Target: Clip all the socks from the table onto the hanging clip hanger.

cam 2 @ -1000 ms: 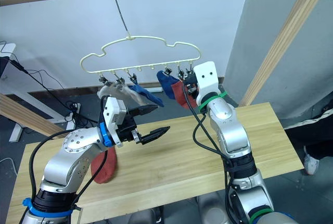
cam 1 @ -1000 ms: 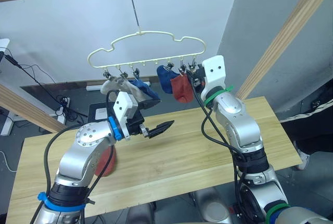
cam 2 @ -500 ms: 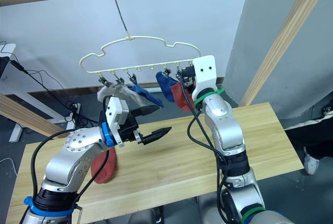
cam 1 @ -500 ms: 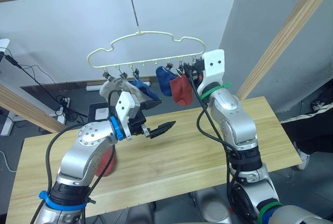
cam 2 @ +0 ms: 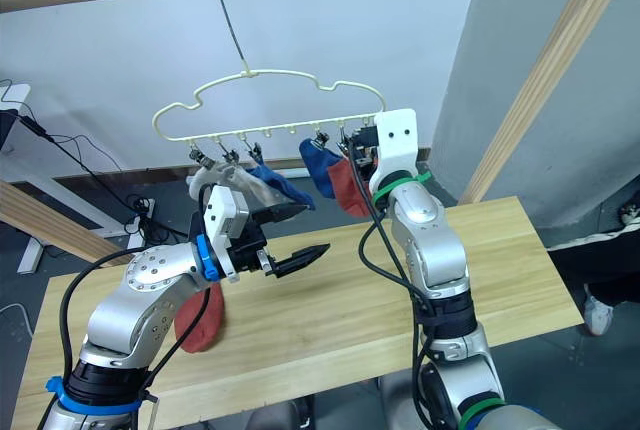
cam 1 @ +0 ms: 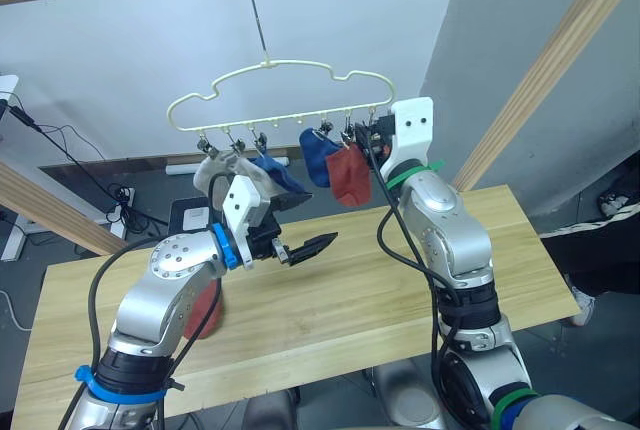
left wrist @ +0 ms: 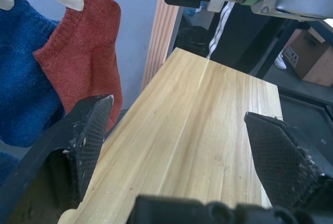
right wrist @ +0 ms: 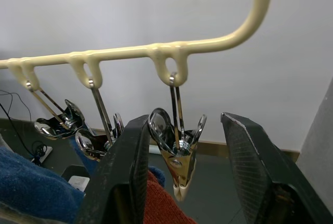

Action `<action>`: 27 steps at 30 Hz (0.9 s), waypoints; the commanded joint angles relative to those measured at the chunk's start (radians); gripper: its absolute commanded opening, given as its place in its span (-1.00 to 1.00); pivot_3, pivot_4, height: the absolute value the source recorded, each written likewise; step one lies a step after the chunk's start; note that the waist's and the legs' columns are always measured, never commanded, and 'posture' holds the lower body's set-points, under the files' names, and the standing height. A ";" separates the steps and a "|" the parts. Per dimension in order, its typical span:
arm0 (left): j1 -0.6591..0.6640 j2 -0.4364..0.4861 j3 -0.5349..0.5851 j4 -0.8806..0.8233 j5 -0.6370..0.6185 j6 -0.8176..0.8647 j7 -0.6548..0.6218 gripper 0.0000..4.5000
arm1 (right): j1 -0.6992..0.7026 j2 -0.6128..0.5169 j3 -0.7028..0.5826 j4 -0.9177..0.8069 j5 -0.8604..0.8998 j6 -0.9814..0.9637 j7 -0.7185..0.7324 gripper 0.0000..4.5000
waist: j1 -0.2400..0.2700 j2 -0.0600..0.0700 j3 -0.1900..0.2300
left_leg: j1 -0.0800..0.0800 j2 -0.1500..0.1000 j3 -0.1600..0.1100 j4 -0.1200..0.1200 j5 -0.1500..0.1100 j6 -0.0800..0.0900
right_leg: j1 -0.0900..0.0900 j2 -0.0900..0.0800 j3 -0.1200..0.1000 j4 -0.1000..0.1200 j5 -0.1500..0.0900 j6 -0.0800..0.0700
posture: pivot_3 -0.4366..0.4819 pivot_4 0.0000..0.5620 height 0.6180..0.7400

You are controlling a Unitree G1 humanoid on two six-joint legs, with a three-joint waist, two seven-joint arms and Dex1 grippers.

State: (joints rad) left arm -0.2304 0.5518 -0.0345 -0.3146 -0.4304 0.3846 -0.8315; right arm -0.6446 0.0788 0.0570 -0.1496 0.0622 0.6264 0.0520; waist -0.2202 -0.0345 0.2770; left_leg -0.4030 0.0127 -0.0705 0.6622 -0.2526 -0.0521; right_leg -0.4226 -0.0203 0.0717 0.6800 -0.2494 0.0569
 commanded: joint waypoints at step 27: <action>-0.014 -0.010 -0.018 -0.005 0.020 -0.036 -0.009 1.00 | 0.005 0.027 -0.027 -0.110 0.034 0.053 -0.037 -0.01 | -0.001 0.000 -0.001 | 0.000 0.000 0.000 0.000 0.000 0.000 | 0.000 0.000 0.000 0.000 0.000 0.000 | -0.64 -0.34 1.00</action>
State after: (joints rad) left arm -0.2371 0.5459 -0.0532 -0.3039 -0.4135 0.3662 -0.8389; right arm -0.6367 0.0986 0.0314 -0.2069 0.0822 0.6894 0.0210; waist -0.2216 -0.0342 0.2761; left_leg -0.4029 0.0127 -0.0704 0.6623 -0.2526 -0.0521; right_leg -0.4226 -0.0203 0.0717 0.6801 -0.2494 0.0568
